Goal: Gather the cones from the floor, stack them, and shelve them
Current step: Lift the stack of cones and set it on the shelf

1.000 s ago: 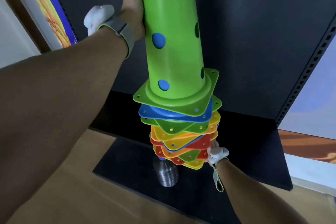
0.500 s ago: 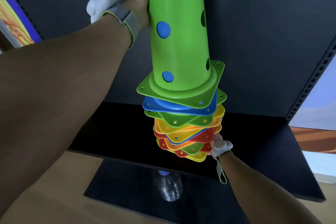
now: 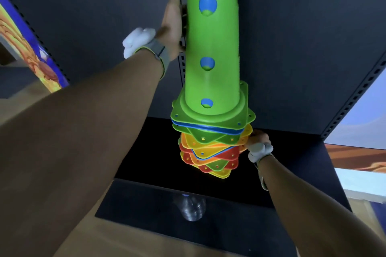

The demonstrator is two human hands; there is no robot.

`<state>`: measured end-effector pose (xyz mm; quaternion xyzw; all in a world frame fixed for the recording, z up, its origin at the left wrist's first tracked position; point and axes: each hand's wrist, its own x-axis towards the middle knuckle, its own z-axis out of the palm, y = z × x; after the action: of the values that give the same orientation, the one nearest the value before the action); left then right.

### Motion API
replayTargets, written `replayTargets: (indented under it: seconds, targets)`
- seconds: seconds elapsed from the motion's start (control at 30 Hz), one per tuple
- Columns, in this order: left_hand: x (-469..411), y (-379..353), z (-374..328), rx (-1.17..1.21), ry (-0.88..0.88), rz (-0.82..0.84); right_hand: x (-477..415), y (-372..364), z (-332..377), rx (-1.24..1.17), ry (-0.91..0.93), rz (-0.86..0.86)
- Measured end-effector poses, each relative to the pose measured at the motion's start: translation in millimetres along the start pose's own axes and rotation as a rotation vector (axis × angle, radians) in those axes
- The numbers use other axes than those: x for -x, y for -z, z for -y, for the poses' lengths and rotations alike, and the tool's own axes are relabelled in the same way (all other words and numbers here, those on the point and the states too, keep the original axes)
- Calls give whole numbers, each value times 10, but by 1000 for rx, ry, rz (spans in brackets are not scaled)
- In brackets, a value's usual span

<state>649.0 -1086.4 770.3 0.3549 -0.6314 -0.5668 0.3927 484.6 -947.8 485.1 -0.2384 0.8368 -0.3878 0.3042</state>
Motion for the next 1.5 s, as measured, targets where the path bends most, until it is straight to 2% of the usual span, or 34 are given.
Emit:
replayTargets:
  seconds: [0.17, 0.3, 0.47, 0.57, 0.77, 0.97, 1.13, 1.23, 1.27, 1.37, 1.5]
  targets:
    - [239, -68, -300, -125, 101, -8, 383, 423, 517, -42, -27, -86]
    - [493, -134, -473, -210, 133, 11, 711, 844, 1306, -124, 78, -146]
    - [575, -109, -651, -376, 144, 63, 983, 801, 1915, -286, 302, 27]
    - [570, -148, -661, -416, 180, 35, 1048, 656, 2001, -276, 394, 69]
    - [477, -115, -575, -421, 234, 49, 931, 655, 1983, -285, 374, 78]
    - [611, 17, -609, -674, 276, 281, 1084, 756, 2034, -186, 395, 66]
    - [785, 124, -531, -771, 475, 366, 1397, 700, 2113, -127, 293, -40]
    - [980, 174, -445, -836, 310, 459, 1713, 710, 2055, -155, 195, -200]
    - [988, 182, -402, -823, 240, 428, 1779, 742, 2086, -153, 185, -199]
    - [1230, 204, -379, -770, 69, 485, 2275, 834, 1930, -99, 154, -258]
    - [1979, -224, -521, -676, -152, 754, 3111, 1357, 1466, -87, 44, -428]
